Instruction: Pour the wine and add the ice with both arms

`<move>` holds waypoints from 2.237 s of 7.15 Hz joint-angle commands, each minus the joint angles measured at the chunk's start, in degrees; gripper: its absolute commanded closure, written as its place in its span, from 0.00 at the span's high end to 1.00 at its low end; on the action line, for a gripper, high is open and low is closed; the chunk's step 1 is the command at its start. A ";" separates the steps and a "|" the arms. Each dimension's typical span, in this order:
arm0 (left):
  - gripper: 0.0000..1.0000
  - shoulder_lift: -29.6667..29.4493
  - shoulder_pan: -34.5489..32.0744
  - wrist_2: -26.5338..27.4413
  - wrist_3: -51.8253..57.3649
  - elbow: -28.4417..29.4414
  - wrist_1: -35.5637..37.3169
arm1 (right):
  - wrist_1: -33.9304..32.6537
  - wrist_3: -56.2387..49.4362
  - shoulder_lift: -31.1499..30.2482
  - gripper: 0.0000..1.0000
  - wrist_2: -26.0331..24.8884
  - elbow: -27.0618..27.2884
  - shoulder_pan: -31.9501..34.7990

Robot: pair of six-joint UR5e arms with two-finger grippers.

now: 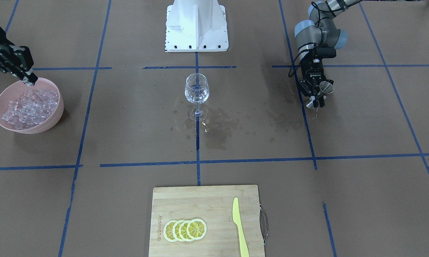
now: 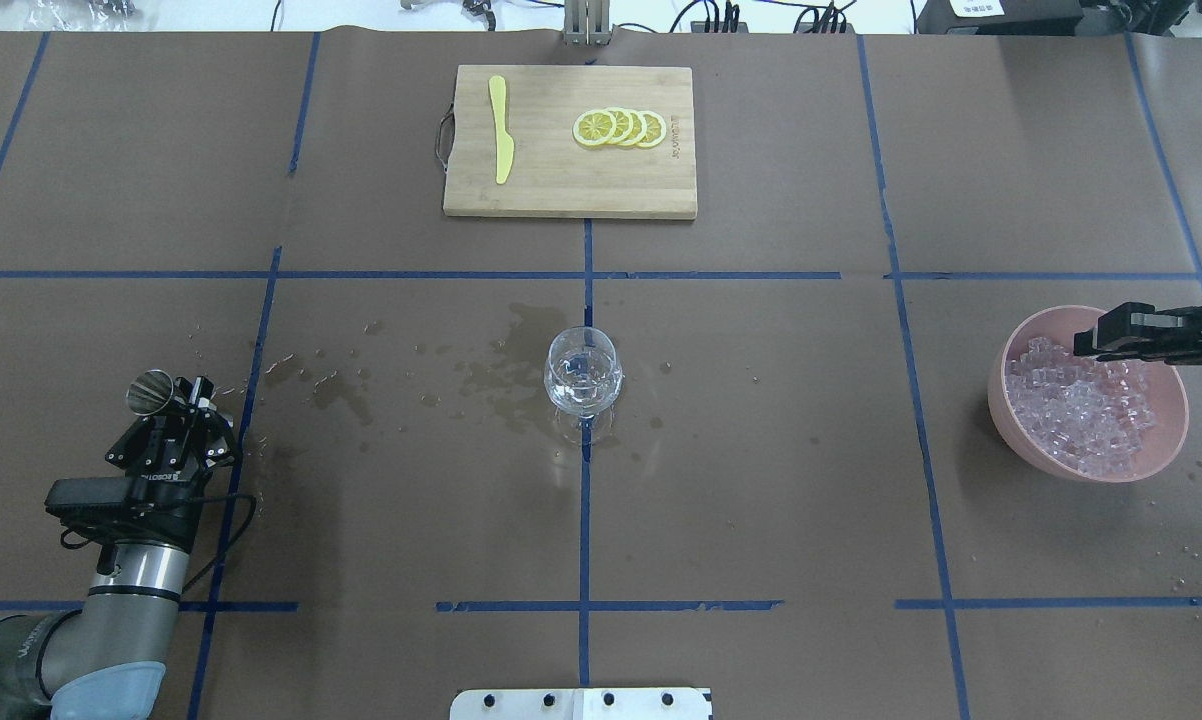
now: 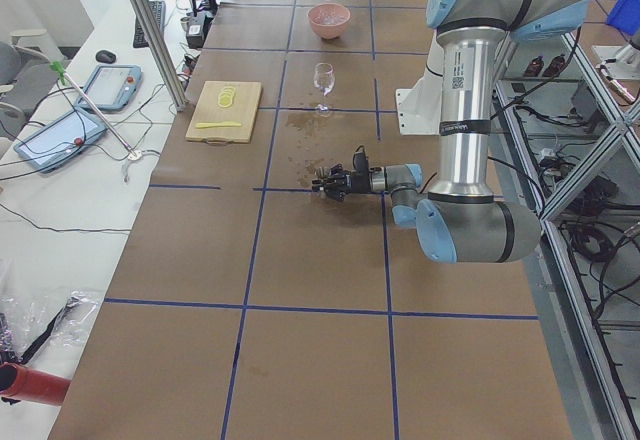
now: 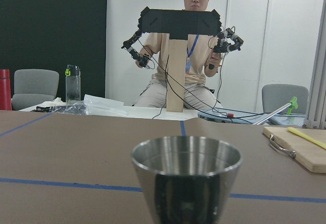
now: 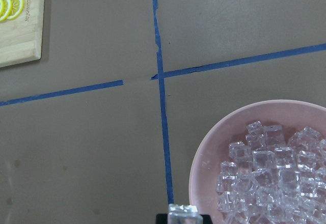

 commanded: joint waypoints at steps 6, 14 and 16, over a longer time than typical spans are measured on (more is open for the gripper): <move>0.46 0.04 0.00 -0.04 0.44 0.48 0.17 | 0.00 0.00 0.00 0.00 -0.03 0.09 -0.03; 1.00 2.05 -0.17 -6.87 5.00 -3.63 -0.09 | 0.09 0.00 0.00 0.00 -0.21 0.09 -0.03; 1.00 8.10 -0.09 -12.22 6.41 -10.99 -0.09 | 0.09 0.00 0.00 0.00 -0.21 0.09 -0.03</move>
